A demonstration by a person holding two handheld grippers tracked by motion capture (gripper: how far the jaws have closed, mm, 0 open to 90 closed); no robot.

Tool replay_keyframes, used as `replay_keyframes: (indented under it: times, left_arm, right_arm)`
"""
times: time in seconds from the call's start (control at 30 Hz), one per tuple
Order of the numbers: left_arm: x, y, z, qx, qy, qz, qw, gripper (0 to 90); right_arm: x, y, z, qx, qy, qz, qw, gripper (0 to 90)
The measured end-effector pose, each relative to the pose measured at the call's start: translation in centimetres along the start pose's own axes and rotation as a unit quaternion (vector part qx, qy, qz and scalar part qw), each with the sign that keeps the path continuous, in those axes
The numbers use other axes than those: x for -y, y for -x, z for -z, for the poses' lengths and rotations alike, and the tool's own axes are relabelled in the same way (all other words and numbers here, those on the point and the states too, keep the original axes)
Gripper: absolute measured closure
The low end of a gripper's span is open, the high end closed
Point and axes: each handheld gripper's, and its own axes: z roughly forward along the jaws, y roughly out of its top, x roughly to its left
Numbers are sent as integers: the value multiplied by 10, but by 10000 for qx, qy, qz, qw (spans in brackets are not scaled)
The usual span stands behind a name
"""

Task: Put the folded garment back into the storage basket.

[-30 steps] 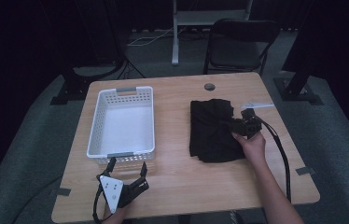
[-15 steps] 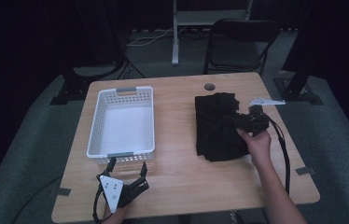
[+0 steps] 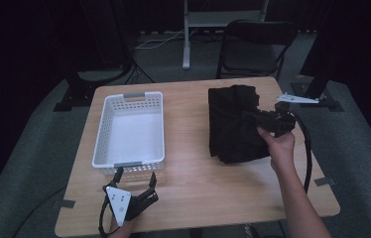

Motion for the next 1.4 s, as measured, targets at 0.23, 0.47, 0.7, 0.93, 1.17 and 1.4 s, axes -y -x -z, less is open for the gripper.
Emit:
replay_keyframes:
  times: [0.23,0.47,0.7,0.93,1.17,1.4]
  left_arm:
    - [0,0,0,1,-2,2,10000,45]
    - [0,0,0,5,-2,4,10000,45]
    - [0,0,0,62,21,7,10000,45]
    - [0,0,0,61,18,10,10000,45]
    - [0,0,0,62,14,9,10000,45]
    - [0,0,0,64,7,5,10000,45]
  right_arm:
    - [-12,-7,10,28,200,-41,9998,628]
    - [-9,-5,1,-67,183,-124,9997,628]
    - [-7,-9,-13,-187,114,-205,9995,628]
    - [-8,-14,-24,-292,217,-330,9988,628]
    - [-13,-27,-37,-425,176,-222,9987,628]
    - [-17,-40,-51,-570,157,-194,9981,628]
